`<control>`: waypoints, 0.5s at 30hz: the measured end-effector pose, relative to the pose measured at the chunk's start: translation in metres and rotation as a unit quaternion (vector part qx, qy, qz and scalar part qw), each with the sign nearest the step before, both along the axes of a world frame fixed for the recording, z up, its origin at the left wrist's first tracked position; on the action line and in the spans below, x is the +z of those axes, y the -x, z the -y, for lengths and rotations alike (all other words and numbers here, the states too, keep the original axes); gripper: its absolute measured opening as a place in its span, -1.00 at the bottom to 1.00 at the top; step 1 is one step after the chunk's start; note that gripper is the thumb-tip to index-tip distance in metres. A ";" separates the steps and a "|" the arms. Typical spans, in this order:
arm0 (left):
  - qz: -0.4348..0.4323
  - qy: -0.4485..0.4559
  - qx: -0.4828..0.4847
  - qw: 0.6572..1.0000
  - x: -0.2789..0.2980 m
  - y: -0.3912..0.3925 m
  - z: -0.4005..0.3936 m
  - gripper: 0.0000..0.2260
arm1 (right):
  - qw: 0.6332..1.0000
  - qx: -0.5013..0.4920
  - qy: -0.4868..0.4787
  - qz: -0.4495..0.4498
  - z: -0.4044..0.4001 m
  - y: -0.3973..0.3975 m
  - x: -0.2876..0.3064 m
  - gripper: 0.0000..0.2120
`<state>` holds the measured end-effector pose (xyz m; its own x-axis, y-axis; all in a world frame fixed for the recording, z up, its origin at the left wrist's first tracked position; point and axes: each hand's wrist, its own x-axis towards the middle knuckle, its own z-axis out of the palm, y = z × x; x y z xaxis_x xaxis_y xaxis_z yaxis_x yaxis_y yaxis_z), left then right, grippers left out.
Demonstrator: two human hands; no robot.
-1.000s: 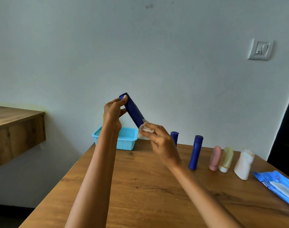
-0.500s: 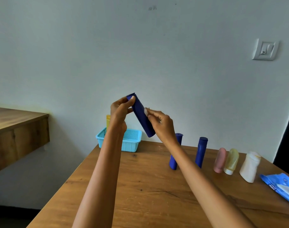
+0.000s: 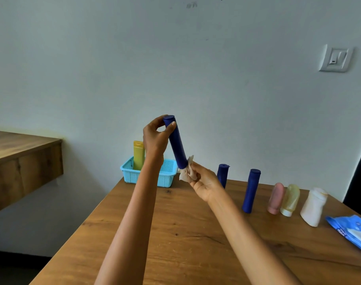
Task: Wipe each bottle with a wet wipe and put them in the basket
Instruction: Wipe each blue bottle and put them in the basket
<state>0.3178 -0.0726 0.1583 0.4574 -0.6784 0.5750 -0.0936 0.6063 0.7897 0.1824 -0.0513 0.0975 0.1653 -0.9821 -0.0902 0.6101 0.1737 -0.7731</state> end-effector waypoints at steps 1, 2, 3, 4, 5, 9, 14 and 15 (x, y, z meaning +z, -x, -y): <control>0.005 -0.006 0.013 1.000 -0.002 0.000 0.001 -0.73 | 1.000 0.005 -0.004 -0.001 -0.001 0.000 -0.002 -0.95; 0.011 -0.014 0.028 0.999 -0.004 0.001 0.002 -0.72 | 1.000 0.007 -0.006 0.002 -0.003 0.000 -0.004 -0.94; 0.017 -0.025 0.048 0.998 -0.006 0.001 0.002 -0.71 | 1.000 0.005 -0.005 0.006 -0.003 -0.001 -0.005 -0.94; 0.020 -0.036 0.066 0.997 -0.008 0.001 0.003 -0.71 | 1.000 0.000 -0.002 0.008 -0.004 -0.002 -0.004 -0.95; 0.020 -0.043 0.080 0.996 -0.010 0.000 0.004 -0.71 | 1.000 -0.004 0.001 0.004 -0.003 -0.004 -0.003 -0.94; 0.004 -0.046 0.086 0.995 -0.016 -0.011 0.011 -0.72 | 0.999 -0.019 0.009 -0.026 0.008 -0.011 0.005 -0.90; 0.001 -0.059 0.100 0.993 -0.021 -0.034 0.021 -0.76 | 0.999 -0.004 0.016 -0.045 0.025 -0.022 0.000 -0.95; -0.015 -0.057 0.094 0.994 -0.020 -0.043 0.025 -0.77 | 0.999 0.001 0.015 -0.045 0.028 -0.024 -0.003 -0.95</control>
